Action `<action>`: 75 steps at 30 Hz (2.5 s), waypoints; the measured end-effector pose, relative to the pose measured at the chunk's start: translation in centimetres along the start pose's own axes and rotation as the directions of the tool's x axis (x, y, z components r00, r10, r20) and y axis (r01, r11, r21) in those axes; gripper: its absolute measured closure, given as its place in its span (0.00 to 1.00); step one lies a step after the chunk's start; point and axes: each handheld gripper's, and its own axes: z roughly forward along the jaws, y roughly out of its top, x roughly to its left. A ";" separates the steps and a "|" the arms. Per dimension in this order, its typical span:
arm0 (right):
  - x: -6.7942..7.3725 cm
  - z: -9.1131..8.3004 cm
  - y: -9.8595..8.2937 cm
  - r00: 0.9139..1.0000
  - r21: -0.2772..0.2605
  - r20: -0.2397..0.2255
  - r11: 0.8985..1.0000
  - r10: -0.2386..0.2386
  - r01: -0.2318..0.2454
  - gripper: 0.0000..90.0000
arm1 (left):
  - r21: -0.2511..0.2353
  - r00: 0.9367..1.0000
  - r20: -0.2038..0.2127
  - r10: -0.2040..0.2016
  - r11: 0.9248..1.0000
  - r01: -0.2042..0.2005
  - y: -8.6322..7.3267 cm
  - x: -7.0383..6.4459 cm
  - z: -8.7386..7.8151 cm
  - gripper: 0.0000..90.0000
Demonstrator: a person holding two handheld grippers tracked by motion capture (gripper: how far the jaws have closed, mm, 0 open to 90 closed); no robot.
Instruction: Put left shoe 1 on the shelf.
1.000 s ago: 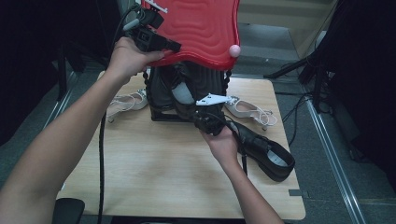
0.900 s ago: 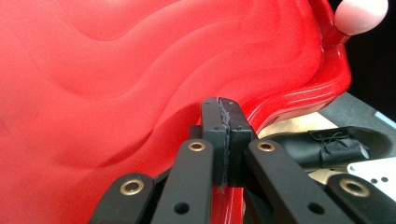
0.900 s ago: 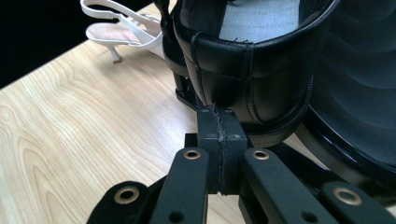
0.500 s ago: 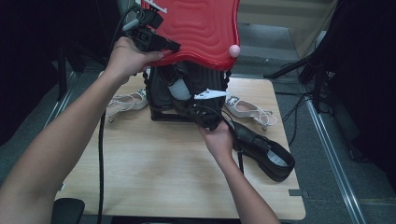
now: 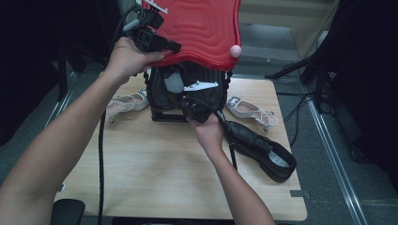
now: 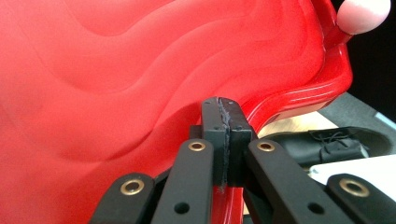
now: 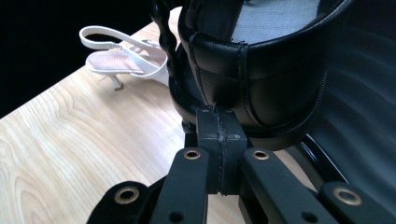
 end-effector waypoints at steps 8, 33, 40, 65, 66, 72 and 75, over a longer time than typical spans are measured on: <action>0.5 1.9 1.0 0.999 -0.025 -0.015 0.999 0.032 -0.033 1.00 | -0.003 1.000 0.002 0.005 1.000 -0.005 -0.1 0.0 0.0 1.00; 1.3 -0.6 -1.9 0.985 0.051 -0.167 0.998 0.038 -0.030 0.95 | -0.002 0.994 0.111 -0.003 1.000 0.003 0.0 -1.3 -2.9 0.67; 0.8 -2.3 -3.3 0.982 0.057 -0.187 0.998 0.018 -0.007 0.85 | -0.002 0.990 0.129 0.057 0.998 -0.058 -1.3 -2.8 -3.9 0.60; -1.9 -7.7 -10.1 0.976 0.059 -0.218 0.998 -0.010 0.023 0.70 | 0.014 0.992 0.128 0.009 1.000 -0.011 -11.2 -2.6 -3.3 0.52; -2.0 -7.8 -10.3 0.976 0.058 -0.218 0.998 -0.002 0.015 0.70 | 0.016 0.991 0.132 0.007 1.000 -0.010 -11.5 -2.6 -3.1 0.52; -2.4 -8.1 -11.1 0.981 0.082 -0.194 0.996 -0.001 0.018 0.70 | 0.028 0.992 0.124 0.006 1.000 -0.010 -13.5 -2.9 -2.1 0.51; -2.5 -8.3 -11.4 0.981 0.076 -0.193 0.997 -0.009 0.024 0.70 | 0.039 0.991 0.136 -0.009 0.999 0.003 -14.7 -2.8 -1.5 0.51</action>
